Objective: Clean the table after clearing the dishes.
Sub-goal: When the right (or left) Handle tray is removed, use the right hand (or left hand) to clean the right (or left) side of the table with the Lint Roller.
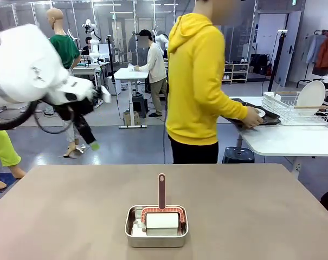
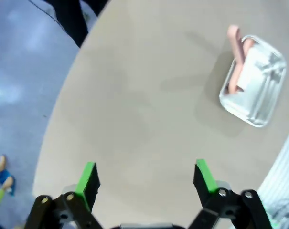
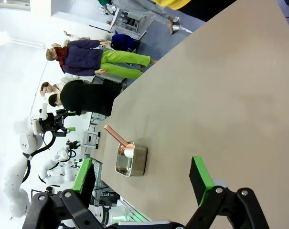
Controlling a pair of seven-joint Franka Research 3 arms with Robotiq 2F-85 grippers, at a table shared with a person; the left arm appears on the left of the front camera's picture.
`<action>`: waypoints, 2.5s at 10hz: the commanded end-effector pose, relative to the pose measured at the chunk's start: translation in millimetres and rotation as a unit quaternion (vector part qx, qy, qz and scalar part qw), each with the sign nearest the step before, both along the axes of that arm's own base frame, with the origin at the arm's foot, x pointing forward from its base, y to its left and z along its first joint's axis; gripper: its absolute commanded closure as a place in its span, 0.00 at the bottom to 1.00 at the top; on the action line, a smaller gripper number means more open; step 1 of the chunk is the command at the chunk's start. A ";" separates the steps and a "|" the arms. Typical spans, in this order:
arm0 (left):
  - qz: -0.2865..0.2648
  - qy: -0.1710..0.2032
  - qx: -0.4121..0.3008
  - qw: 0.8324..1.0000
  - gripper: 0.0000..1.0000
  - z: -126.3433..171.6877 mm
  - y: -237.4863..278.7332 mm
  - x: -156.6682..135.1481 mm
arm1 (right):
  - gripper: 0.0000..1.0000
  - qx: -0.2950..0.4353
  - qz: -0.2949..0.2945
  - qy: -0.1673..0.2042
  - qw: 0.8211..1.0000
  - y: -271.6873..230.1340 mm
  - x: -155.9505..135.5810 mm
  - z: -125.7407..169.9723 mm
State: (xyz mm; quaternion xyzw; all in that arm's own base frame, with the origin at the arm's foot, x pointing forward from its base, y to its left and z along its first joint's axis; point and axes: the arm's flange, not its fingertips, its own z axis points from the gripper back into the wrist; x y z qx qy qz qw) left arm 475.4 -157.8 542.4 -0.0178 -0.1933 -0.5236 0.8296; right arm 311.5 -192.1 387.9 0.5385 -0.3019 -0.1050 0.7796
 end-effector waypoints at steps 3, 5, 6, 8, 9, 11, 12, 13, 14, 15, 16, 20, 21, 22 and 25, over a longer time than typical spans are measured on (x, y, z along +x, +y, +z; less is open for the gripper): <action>-0.052 0.031 0.016 0.998 0.00 -8.0 -51.0 16.5 | 0.00 0.006 0.000 0.006 1.000 1.5 -0.8 4.2; -0.058 0.005 0.045 0.997 0.00 -20.2 -45.8 13.4 | 0.00 0.006 0.000 0.006 1.000 1.5 -0.8 4.2; -0.058 0.005 0.045 0.997 0.00 -20.2 -45.8 13.4 | 0.00 0.006 0.000 0.006 1.000 1.5 -0.8 4.2; -0.058 0.005 0.045 0.997 0.00 -20.2 -45.8 13.4 | 0.00 0.006 0.000 0.006 1.000 1.5 -0.8 4.2; -0.060 0.009 0.042 0.997 0.00 -20.4 -50.3 19.1 | 0.00 0.006 0.000 0.006 1.000 1.5 -0.8 4.2; -0.157 0.047 0.047 0.985 0.00 -29.4 -82.8 21.2 | 0.00 0.006 0.000 0.006 1.000 1.5 -0.8 4.2; -0.175 0.076 0.044 0.981 0.00 -35.3 -100.6 27.8 | 0.00 0.006 0.000 0.006 1.000 1.5 -0.8 4.2; -0.179 0.109 0.053 0.976 0.00 -44.4 -117.6 33.7 | 0.00 0.006 0.000 0.006 1.000 1.5 -0.8 4.2; -0.191 0.124 0.052 0.972 0.00 -54.4 -133.5 39.1 | 0.00 0.006 0.000 0.006 1.000 1.5 -0.8 4.2; -0.203 0.142 0.049 0.968 0.00 -67.1 -152.9 44.4 | 0.00 0.006 0.000 0.006 1.000 1.5 -0.8 4.2; -0.208 0.151 0.052 0.965 0.00 -73.7 -166.9 47.4 | 0.00 0.006 0.000 0.006 1.000 1.5 -0.8 4.2; -0.231 0.214 0.071 0.946 0.00 -98.7 -217.4 58.1 | 0.00 0.006 0.000 0.006 1.000 1.5 -0.8 4.2; -0.231 0.228 0.073 0.943 0.00 -104.8 -225.8 58.4 | 0.00 0.006 0.000 0.006 1.000 1.5 -0.8 4.2; -0.216 0.245 0.069 0.942 0.00 -110.1 -233.0 60.3 | 0.00 0.006 0.000 0.006 1.000 1.5 -0.8 4.2; -0.221 0.263 0.073 0.936 0.00 -116.6 -240.8 61.0 | 0.00 0.006 0.000 0.006 1.000 1.5 -0.8 4.2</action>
